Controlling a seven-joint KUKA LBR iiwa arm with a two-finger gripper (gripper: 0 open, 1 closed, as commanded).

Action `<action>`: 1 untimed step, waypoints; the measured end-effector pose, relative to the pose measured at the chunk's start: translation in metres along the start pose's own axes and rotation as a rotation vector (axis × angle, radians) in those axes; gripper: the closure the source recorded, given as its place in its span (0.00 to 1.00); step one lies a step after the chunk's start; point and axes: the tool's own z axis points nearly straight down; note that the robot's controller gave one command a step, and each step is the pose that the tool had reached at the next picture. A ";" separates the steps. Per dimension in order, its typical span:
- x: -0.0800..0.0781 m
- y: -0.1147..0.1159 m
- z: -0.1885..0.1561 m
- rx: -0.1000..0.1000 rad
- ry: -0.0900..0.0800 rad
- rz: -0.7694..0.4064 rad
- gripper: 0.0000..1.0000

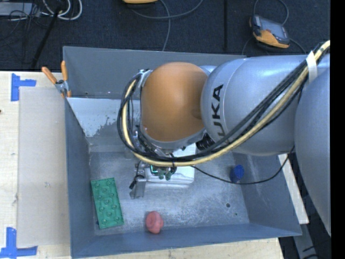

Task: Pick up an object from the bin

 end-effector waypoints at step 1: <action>-0.019 0.047 0.138 0.000 0.000 0.035 0.00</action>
Offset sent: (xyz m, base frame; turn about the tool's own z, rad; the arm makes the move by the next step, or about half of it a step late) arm 0.0191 0.0461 -0.1326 0.0378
